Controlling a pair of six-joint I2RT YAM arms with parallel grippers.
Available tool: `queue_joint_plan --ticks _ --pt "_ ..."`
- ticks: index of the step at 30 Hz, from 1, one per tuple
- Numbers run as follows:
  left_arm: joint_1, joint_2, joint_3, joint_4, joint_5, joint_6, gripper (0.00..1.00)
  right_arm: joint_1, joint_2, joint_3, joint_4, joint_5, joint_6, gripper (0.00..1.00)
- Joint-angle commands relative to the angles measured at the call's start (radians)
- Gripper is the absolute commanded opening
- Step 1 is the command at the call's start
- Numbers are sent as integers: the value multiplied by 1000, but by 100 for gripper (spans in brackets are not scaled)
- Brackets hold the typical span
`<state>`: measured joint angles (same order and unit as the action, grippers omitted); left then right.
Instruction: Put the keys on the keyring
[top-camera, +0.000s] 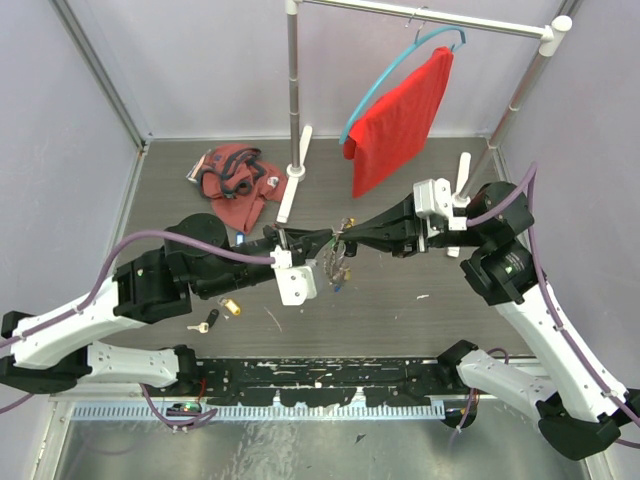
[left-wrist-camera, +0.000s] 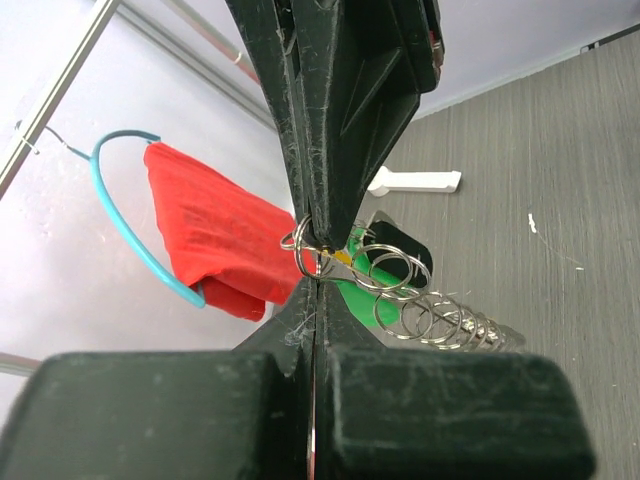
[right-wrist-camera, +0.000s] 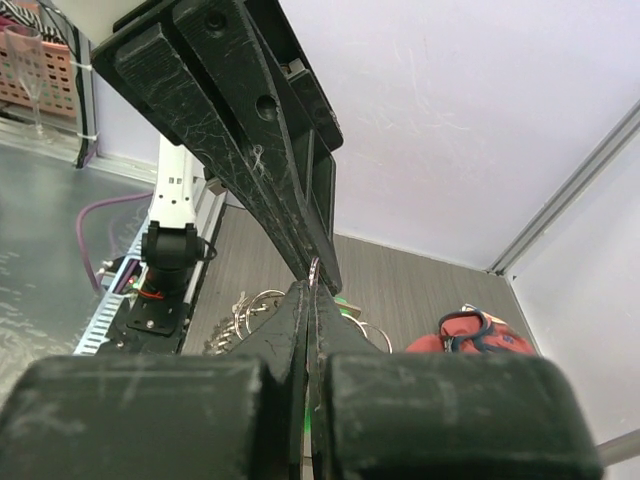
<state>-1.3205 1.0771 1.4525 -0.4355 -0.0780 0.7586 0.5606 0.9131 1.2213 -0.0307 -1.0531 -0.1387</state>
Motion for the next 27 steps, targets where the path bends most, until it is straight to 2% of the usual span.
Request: queue_joint_plan --ticks 1,10,27 --pt "-9 7 22 11 -37 7 0 -1 -36 -16 136 81 53 1" --pt "-17 10 8 49 -51 -18 0 0 -70 -106 287 205 137 1" --pt "-23 23 3 110 -21 -41 0 1 -63 -206 510 287 250 1"
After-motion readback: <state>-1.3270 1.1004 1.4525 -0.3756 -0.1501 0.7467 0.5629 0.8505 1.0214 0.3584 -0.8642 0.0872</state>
